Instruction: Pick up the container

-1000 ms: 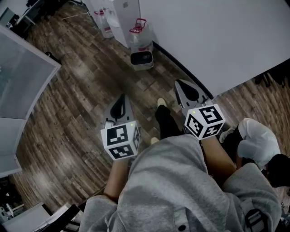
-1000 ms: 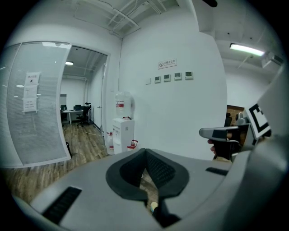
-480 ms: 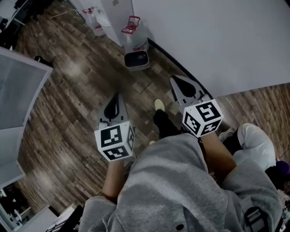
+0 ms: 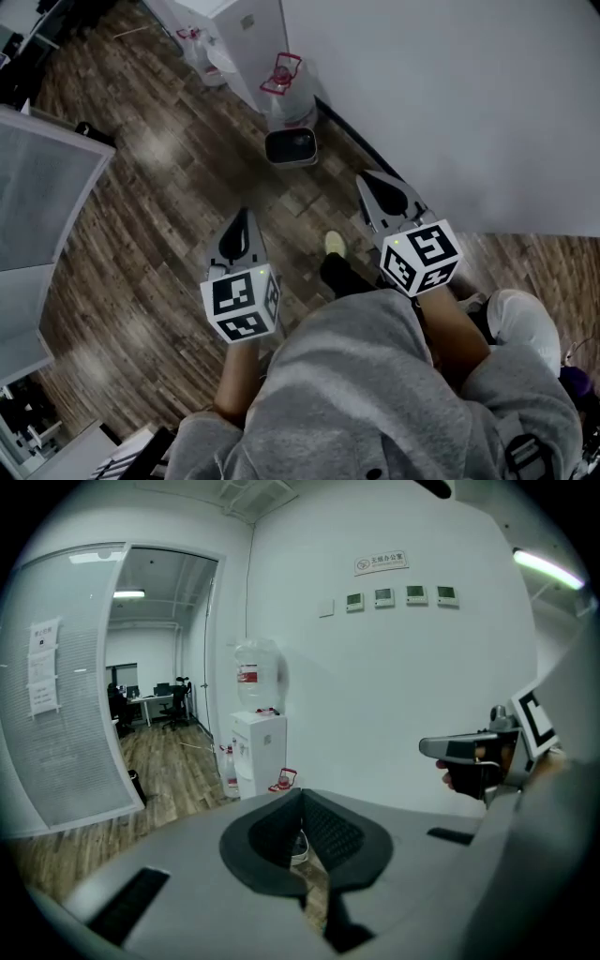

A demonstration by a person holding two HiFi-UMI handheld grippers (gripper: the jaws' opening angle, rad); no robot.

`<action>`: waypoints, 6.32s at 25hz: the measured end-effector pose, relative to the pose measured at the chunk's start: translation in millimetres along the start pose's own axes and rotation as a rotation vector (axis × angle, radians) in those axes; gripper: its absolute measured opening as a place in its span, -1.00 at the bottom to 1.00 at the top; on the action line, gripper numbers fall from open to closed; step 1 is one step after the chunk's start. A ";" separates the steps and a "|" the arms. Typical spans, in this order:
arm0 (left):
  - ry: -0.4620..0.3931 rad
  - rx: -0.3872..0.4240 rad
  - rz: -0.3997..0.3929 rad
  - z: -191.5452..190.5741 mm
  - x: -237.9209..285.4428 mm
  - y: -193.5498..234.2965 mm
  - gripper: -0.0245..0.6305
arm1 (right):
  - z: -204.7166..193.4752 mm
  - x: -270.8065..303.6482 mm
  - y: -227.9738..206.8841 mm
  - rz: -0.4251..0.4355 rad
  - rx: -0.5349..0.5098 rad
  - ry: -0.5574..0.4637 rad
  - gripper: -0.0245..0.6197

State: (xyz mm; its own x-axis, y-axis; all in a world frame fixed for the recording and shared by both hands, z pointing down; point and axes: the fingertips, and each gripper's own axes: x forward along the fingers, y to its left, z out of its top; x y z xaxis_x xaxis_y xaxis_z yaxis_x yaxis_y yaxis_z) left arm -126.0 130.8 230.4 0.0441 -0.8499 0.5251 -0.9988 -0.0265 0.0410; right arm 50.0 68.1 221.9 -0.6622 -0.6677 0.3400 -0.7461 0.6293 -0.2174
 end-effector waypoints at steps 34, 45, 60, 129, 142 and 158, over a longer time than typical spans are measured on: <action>0.034 0.014 0.029 69.8 135.6 -15.5 -0.88 | 34.7 104.8 -112.0 0.055 0.032 0.039 -0.85; 0.033 0.028 -0.030 88.1 176.0 8.2 -0.88 | 40.4 144.1 -116.8 0.011 0.027 0.060 -0.85; 0.036 0.014 -0.079 113.6 237.1 74.7 -0.88 | 56.7 228.2 -109.1 -0.033 -0.008 0.105 -0.85; 0.130 -0.109 0.196 -493.6 665.5 130.6 -0.88 | -745.3 551.3 -358.6 0.399 0.454 0.563 -0.45; 0.101 -0.077 0.232 -486.7 666.8 137.7 -0.88 | -784.5 581.5 -333.9 0.622 0.956 0.494 -0.39; 0.078 -0.077 0.221 -484.5 672.9 136.8 -0.88 | -638.5 539.8 -352.7 0.902 0.930 0.198 -0.47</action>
State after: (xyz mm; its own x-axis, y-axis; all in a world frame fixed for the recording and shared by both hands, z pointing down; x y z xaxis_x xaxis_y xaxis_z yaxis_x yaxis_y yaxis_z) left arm -222.8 -189.8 1001.2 -0.1713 -0.7872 0.5925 -0.9799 0.1985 -0.0195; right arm -0.4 -260.4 1066.3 -0.9886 -0.0391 -0.1452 0.1302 0.2604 -0.9567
